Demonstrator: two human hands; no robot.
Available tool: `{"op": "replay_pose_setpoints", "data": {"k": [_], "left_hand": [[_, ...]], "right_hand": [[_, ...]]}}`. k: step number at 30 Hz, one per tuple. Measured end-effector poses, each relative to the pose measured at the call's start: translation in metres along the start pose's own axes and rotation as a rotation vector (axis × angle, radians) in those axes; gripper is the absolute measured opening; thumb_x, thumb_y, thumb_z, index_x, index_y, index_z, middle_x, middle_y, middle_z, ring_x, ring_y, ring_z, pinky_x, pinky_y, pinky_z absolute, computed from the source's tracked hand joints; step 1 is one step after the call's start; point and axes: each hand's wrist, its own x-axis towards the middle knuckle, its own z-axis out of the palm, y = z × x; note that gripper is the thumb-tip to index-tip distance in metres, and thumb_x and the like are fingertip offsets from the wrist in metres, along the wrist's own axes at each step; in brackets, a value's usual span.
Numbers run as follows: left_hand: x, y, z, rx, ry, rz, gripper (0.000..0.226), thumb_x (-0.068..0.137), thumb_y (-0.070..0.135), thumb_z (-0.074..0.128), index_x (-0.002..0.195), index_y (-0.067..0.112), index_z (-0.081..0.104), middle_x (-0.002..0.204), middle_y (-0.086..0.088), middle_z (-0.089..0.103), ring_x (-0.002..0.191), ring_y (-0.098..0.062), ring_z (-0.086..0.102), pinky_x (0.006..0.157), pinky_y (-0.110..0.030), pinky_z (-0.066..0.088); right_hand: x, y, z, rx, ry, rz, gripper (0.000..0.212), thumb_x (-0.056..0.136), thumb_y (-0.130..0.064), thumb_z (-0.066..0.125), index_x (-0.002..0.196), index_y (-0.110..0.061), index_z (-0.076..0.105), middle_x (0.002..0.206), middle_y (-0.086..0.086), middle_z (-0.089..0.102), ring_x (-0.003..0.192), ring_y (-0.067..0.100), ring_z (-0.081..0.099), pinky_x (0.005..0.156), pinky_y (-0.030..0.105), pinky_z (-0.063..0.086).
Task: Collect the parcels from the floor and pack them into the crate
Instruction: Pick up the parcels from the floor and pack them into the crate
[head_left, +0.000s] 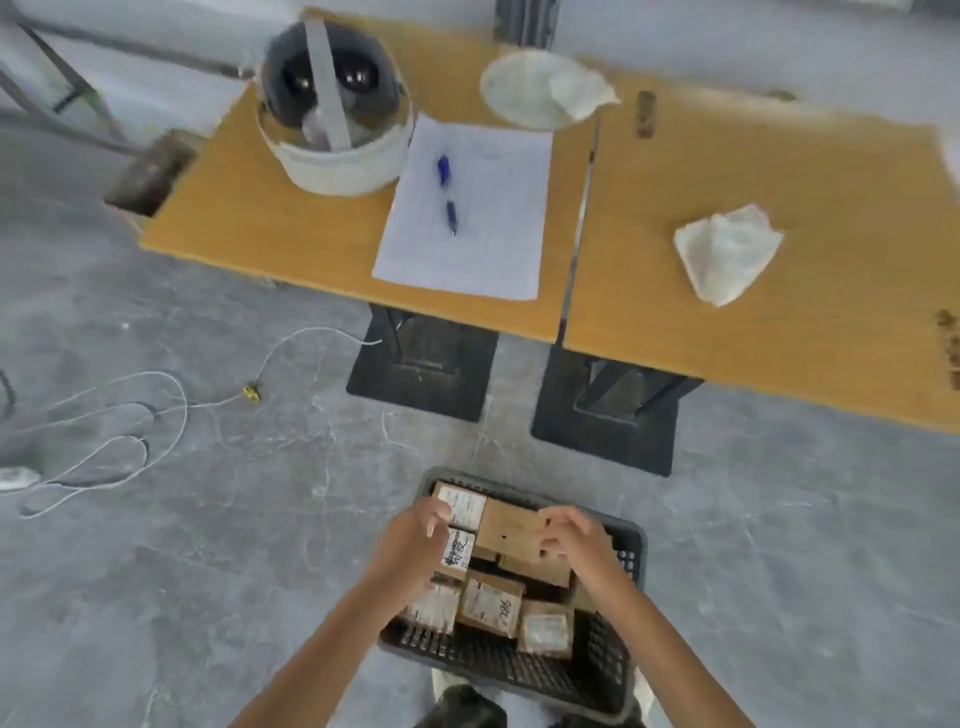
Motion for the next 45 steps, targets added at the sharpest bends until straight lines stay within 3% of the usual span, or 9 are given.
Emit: {"op": "replay_pose_setpoints", "data": {"k": [4,7,10,17,21,28,34,37,45], "left_hand": [[-0.055,0.113,-0.031,0.032,0.011,0.205,0.030,0.096,0.020,0.040,0.122,0.023,0.053,0.119,0.004,0.059,0.091,-0.002,0.051,0.065,-0.008,0.036],[-0.091,0.193,-0.046,0.050,0.062,0.356,0.032,0.095,0.018,0.043,0.127,0.020,0.050,0.127,0.002,0.054,0.107,-0.007,0.049,0.084,-0.016,0.034],[-0.124,0.257,-0.054,0.102,0.158,0.533,0.037,0.094,0.023,0.048,0.131,0.021,0.045,0.131,0.004,0.049,0.125,-0.013,0.041,0.096,-0.021,0.029],[-0.174,0.349,-0.036,0.102,0.233,0.816,0.039,0.087,0.038,0.056,0.122,0.027,0.043,0.128,0.007,0.046,0.123,-0.013,0.038,0.103,-0.037,0.037],[-0.183,0.382,-0.003,0.146,0.172,0.948,0.028,0.086,0.040,0.054,0.111,0.038,0.041,0.121,0.016,0.044,0.119,-0.005,0.035,0.093,-0.026,0.032],[-0.181,0.464,0.119,0.236,0.013,1.025,0.031,0.088,0.050,0.044,0.118,0.043,0.041,0.120,0.025,0.042,0.119,0.004,0.036,0.093,-0.020,0.028],[-0.202,0.573,0.262,0.275,-0.078,1.022,0.030,0.095,0.033,0.046,0.125,0.031,0.043,0.128,0.016,0.045,0.125,-0.005,0.036,0.095,-0.020,0.028],[-0.217,0.621,0.316,0.292,-0.116,1.037,0.032,0.096,0.031,0.046,0.127,0.027,0.044,0.130,0.011,0.045,0.124,-0.005,0.038,0.094,-0.018,0.029],[-0.219,0.673,0.381,0.318,-0.164,1.009,0.030,0.096,0.027,0.047,0.125,0.024,0.047,0.128,0.010,0.050,0.122,-0.006,0.043,0.099,-0.022,0.033]], "right_hand": [[-0.084,-0.082,-0.056,0.251,0.101,-0.129,0.020,0.098,-0.008,0.042,0.098,-0.016,0.061,0.092,0.008,0.070,0.086,0.016,0.066,0.073,0.022,0.048],[-0.139,-0.123,-0.100,0.334,0.175,-0.215,0.024,0.097,-0.004,0.041,0.097,-0.013,0.062,0.081,0.004,0.070,0.081,0.017,0.066,0.083,0.033,0.047],[-0.186,-0.150,-0.148,0.336,0.296,-0.379,0.026,0.098,-0.007,0.041,0.095,-0.021,0.063,0.084,0.000,0.072,0.086,0.016,0.067,0.082,0.032,0.048],[-0.261,-0.157,-0.254,0.371,0.591,-0.647,0.015,0.097,-0.018,0.048,0.103,-0.016,0.062,0.087,-0.003,0.070,0.100,0.022,0.064,0.093,0.036,0.046],[-0.280,-0.131,-0.308,0.450,0.696,-0.712,0.017,0.098,-0.019,0.046,0.098,-0.016,0.064,0.086,-0.002,0.070,0.100,0.020,0.064,0.094,0.034,0.045],[-0.273,-0.067,-0.437,0.485,0.754,-0.697,0.020,0.099,-0.020,0.044,0.096,-0.022,0.063,0.085,-0.007,0.071,0.093,0.009,0.065,0.080,0.024,0.044],[-0.271,-0.019,-0.590,0.508,0.773,-0.663,0.019,0.099,-0.014,0.045,0.094,-0.015,0.064,0.089,0.006,0.070,0.092,0.017,0.066,0.081,0.022,0.043],[-0.275,0.002,-0.650,0.498,0.807,-0.651,0.019,0.098,-0.016,0.046,0.094,-0.018,0.064,0.086,0.000,0.072,0.092,0.016,0.066,0.082,0.021,0.044],[-0.273,0.041,-0.732,0.564,0.863,-0.590,0.022,0.099,-0.016,0.043,0.095,-0.020,0.065,0.086,-0.006,0.072,0.093,0.013,0.067,0.081,0.027,0.043]]}}
